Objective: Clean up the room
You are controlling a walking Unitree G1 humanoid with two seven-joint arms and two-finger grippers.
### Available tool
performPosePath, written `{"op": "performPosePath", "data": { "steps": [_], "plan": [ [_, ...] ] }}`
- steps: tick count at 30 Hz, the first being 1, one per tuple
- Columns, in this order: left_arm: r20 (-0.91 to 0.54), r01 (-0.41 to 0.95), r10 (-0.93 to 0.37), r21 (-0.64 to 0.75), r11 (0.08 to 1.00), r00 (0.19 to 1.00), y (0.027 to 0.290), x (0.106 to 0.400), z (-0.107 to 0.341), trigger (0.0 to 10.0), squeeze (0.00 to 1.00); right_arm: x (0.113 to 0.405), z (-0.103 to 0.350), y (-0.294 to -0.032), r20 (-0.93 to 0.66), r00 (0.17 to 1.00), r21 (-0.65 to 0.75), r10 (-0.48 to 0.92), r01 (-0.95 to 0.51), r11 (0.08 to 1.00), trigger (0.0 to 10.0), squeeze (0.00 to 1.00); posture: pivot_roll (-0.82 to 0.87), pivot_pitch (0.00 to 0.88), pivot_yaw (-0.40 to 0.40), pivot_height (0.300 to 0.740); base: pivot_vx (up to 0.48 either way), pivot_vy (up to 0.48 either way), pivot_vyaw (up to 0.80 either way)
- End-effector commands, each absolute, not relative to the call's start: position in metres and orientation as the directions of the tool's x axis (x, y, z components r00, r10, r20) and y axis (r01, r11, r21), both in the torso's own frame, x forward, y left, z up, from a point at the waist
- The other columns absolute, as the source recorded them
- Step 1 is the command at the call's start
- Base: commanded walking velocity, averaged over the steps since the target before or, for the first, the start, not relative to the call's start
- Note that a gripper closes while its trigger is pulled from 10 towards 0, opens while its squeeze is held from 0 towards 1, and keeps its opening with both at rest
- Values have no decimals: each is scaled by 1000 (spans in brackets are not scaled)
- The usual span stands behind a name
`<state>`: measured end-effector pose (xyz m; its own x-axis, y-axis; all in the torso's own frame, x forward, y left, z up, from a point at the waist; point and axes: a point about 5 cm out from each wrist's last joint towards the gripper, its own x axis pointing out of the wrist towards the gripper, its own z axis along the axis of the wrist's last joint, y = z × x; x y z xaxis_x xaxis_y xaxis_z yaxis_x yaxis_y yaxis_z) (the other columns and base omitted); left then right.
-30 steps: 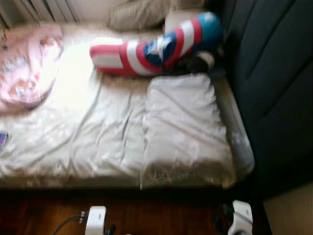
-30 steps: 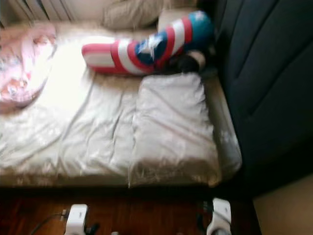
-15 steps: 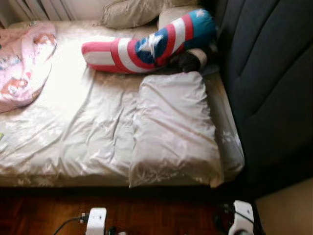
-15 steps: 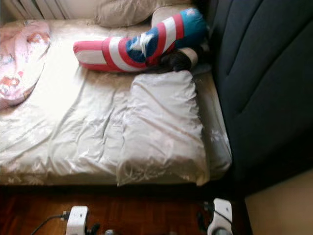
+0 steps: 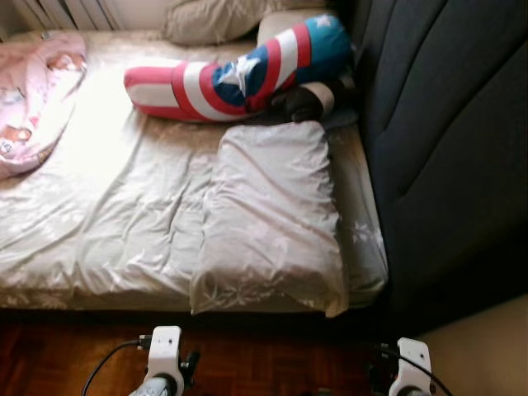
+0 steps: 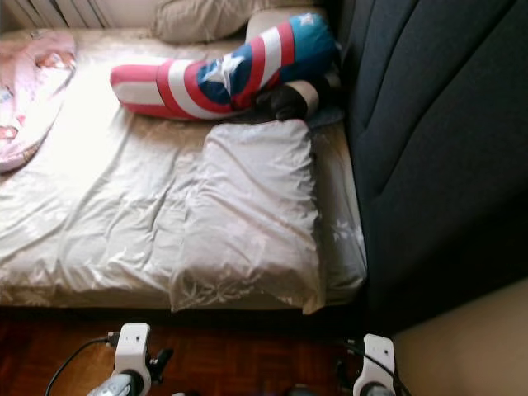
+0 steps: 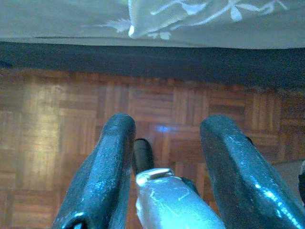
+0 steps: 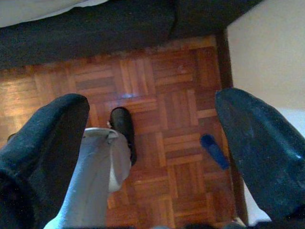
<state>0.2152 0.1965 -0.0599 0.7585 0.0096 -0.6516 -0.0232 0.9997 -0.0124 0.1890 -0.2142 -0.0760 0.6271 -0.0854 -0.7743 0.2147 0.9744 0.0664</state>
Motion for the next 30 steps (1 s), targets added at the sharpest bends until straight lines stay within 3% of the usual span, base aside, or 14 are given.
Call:
{"op": "performPosePath", "data": {
  "steps": [1,8,30],
  "plan": [
    [-692,-55,36,-4,999,721,204,202,-68,10000,0,181,-81,-209,-791,607,75,-74,216,973,10000,0,14,199,-14,740,0,435,0],
    [-699,-46,30,-4,999,715,202,198,-70,10000,0,182,-81,-209,-792,607,74,-73,213,974,10000,0,13,203,-16,740,0,390,0],
    [-669,-103,45,-47,994,742,206,199,-67,10000,0,181,-81,-209,-790,609,80,-69,214,974,10000,0,13,201,-11,740,0,0,0]
  ]
}}
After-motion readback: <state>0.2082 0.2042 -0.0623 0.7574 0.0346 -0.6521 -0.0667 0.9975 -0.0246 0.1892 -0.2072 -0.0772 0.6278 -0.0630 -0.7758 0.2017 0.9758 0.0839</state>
